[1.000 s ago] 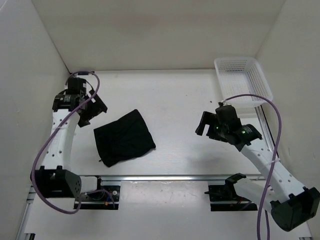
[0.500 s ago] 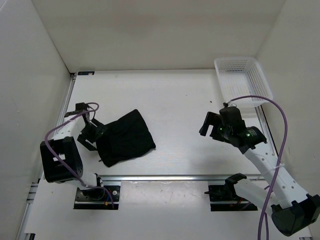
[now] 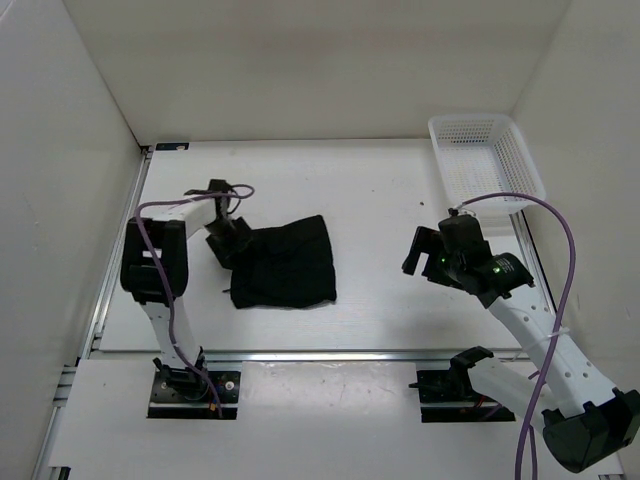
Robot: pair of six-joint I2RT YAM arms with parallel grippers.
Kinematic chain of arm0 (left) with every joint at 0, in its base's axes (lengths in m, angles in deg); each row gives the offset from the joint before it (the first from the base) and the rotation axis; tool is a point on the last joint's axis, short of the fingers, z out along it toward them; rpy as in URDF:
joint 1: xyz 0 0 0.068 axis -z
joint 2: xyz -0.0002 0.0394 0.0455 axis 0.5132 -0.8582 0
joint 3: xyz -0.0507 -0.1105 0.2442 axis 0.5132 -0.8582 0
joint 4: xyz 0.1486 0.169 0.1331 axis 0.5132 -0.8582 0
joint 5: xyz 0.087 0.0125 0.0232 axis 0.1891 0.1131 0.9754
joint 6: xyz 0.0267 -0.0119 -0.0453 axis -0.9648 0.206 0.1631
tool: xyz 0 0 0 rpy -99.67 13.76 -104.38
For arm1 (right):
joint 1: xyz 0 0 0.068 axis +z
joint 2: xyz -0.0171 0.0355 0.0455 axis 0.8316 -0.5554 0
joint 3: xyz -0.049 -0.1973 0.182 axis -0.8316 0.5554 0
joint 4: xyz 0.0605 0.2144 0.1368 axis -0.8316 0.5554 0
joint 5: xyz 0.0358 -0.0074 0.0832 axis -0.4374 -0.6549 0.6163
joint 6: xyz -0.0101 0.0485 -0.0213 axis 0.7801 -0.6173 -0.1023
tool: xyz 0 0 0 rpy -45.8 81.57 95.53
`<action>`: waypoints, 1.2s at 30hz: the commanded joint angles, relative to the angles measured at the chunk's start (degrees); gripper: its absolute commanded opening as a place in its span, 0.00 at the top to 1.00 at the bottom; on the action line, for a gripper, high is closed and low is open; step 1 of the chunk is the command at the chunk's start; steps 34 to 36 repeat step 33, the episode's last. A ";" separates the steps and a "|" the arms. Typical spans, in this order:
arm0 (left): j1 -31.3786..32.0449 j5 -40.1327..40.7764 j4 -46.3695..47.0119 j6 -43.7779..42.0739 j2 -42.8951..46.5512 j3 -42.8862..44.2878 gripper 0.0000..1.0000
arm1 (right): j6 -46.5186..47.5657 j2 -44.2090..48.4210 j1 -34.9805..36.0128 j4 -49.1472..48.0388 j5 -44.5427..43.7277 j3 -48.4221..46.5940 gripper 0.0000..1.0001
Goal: Fold and stack the shorts
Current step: Fold the shorts
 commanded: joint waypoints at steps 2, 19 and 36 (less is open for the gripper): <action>9.77 -4.66 5.35 0.17 -5.90 6.82 0.25 | -0.09 0.86 -0.62 1.03 -1.83 -2.92 0.00; 12.17 16.86 -13.01 -5.62 24.27 24.70 0.01 | 3.34 6.82 -0.62 4.37 -7.79 -10.21 0.00; 11.64 17.40 -9.41 -5.63 47.08 14.14 0.01 | 7.56 15.53 -0.62 7.27 -16.77 -12.24 0.00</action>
